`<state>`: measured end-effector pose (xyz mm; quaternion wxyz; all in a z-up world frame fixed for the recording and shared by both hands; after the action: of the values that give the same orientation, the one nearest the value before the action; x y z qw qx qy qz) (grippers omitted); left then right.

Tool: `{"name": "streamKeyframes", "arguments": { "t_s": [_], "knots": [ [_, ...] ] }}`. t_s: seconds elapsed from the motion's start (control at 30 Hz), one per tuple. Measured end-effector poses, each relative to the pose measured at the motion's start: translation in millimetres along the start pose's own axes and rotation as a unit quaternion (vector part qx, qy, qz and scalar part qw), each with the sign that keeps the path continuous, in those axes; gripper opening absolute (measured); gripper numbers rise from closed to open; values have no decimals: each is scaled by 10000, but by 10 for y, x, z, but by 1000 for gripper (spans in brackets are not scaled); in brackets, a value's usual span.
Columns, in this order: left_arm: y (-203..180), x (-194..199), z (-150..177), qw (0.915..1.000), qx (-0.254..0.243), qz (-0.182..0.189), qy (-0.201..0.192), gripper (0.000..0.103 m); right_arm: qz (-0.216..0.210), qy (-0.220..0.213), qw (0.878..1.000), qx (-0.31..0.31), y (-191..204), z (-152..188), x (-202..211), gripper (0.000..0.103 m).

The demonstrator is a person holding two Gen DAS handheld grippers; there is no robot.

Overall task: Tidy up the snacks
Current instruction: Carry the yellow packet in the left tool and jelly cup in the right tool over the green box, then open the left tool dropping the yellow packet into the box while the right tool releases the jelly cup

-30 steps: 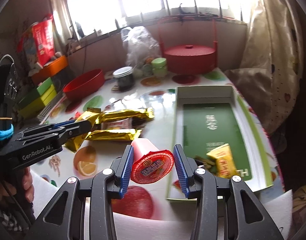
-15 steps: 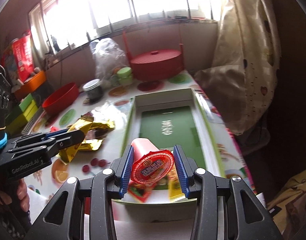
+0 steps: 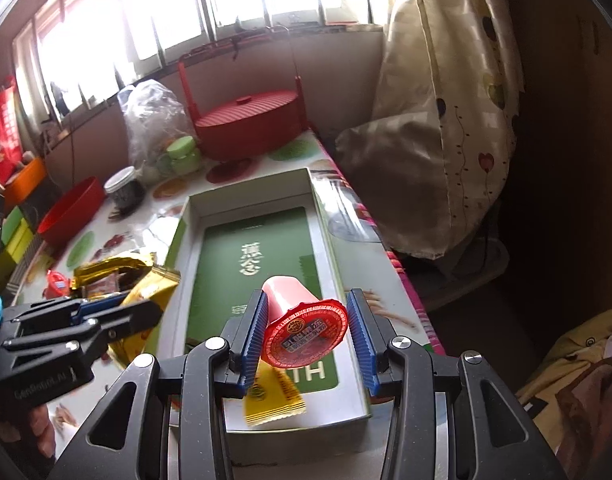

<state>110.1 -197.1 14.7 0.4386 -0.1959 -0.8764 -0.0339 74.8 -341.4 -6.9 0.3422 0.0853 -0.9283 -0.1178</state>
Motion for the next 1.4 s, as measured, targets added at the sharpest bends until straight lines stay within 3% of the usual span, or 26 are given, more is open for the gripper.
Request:
{"name": "streamKeyframes", "arguments": {
  "t_s": [1.17, 1.4],
  "knots": [
    [-144, -241, -21, 9995, -140, -78, 287, 25, 286, 138, 9989, 334, 27, 3, -179, 41],
    [-124, -225, -9, 9995, -114, -49, 274, 26, 300, 157, 9988, 347, 48, 15, -167, 45]
  ]
}}
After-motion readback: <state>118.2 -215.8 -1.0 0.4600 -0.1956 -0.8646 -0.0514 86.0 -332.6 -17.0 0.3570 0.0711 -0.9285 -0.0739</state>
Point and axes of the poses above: each gripper's, at about its wrist camera, not at the fingertips, and x roughly against the way its jaws point, y to its left, z to its underside, the point moved 4 cm from there along -x, roughly the way its jaws point, and after that the axes turned 10 degrees about -z, right-handed, at the moved point
